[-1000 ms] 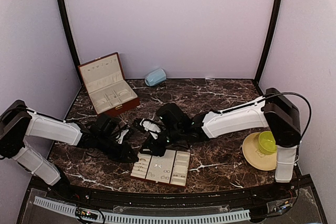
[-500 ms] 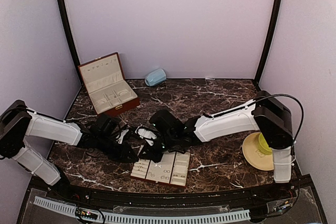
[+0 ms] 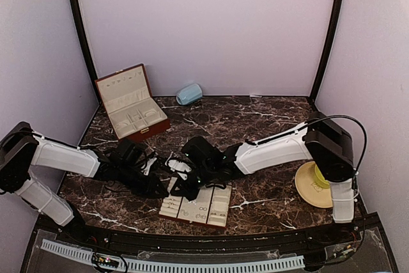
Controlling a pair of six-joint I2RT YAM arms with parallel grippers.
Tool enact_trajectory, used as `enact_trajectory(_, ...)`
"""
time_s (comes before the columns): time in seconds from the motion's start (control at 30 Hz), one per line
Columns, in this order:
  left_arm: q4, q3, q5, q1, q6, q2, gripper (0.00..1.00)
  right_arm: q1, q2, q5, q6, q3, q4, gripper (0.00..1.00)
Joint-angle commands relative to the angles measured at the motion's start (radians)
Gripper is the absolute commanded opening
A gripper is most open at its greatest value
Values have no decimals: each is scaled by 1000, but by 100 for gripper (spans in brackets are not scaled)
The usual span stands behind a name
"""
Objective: Organize the mixed jewelry
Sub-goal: Adjust the ring on the ring tray.
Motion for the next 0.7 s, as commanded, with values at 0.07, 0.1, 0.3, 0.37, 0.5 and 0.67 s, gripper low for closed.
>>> enact_trajectory(0.07, -26, 10, -9, -6, 17, 4, 23, 6, 29, 20, -10, 18, 12, 3)
enact_trajectory(0.1, -26, 10, -10, -6, 17, 3, 23, 6, 31, 22, -10, 16, 12, 3)
enact_trajectory(0.3, -24, 10, -9, -6, 17, 4, 23, 6, 37, 39, -8, 4, 10, 3)
enact_trajectory(0.37, -24, 10, -8, -6, 16, 3, 23, 6, 37, 44, -8, 2, 10, 3)
enact_trajectory(0.5, -24, 10, -9, -6, 15, 1, 23, 6, 40, 56, -11, -3, 7, 3)
enact_trajectory(0.67, -25, 8, -10, -6, 14, -2, 23, 6, 45, 66, -16, -9, 4, 2)
